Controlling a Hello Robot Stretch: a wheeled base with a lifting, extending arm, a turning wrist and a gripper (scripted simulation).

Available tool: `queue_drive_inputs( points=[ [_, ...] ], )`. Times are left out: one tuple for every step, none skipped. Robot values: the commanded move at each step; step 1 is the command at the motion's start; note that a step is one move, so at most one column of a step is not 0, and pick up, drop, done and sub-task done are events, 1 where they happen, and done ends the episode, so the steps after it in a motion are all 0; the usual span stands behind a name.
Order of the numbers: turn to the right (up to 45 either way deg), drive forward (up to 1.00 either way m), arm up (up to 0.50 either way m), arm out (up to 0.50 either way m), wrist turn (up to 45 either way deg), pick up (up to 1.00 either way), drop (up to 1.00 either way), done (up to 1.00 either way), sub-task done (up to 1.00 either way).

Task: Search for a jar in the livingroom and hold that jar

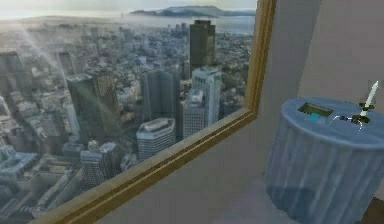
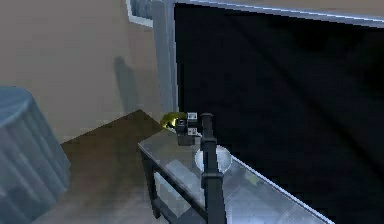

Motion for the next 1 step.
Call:
queue_drive_inputs(
  points=[
    [0.0, 0.00, 0.00, 0.00, 0.0, 0.00, 0.00, 1.00, 0.00]
  ],
)
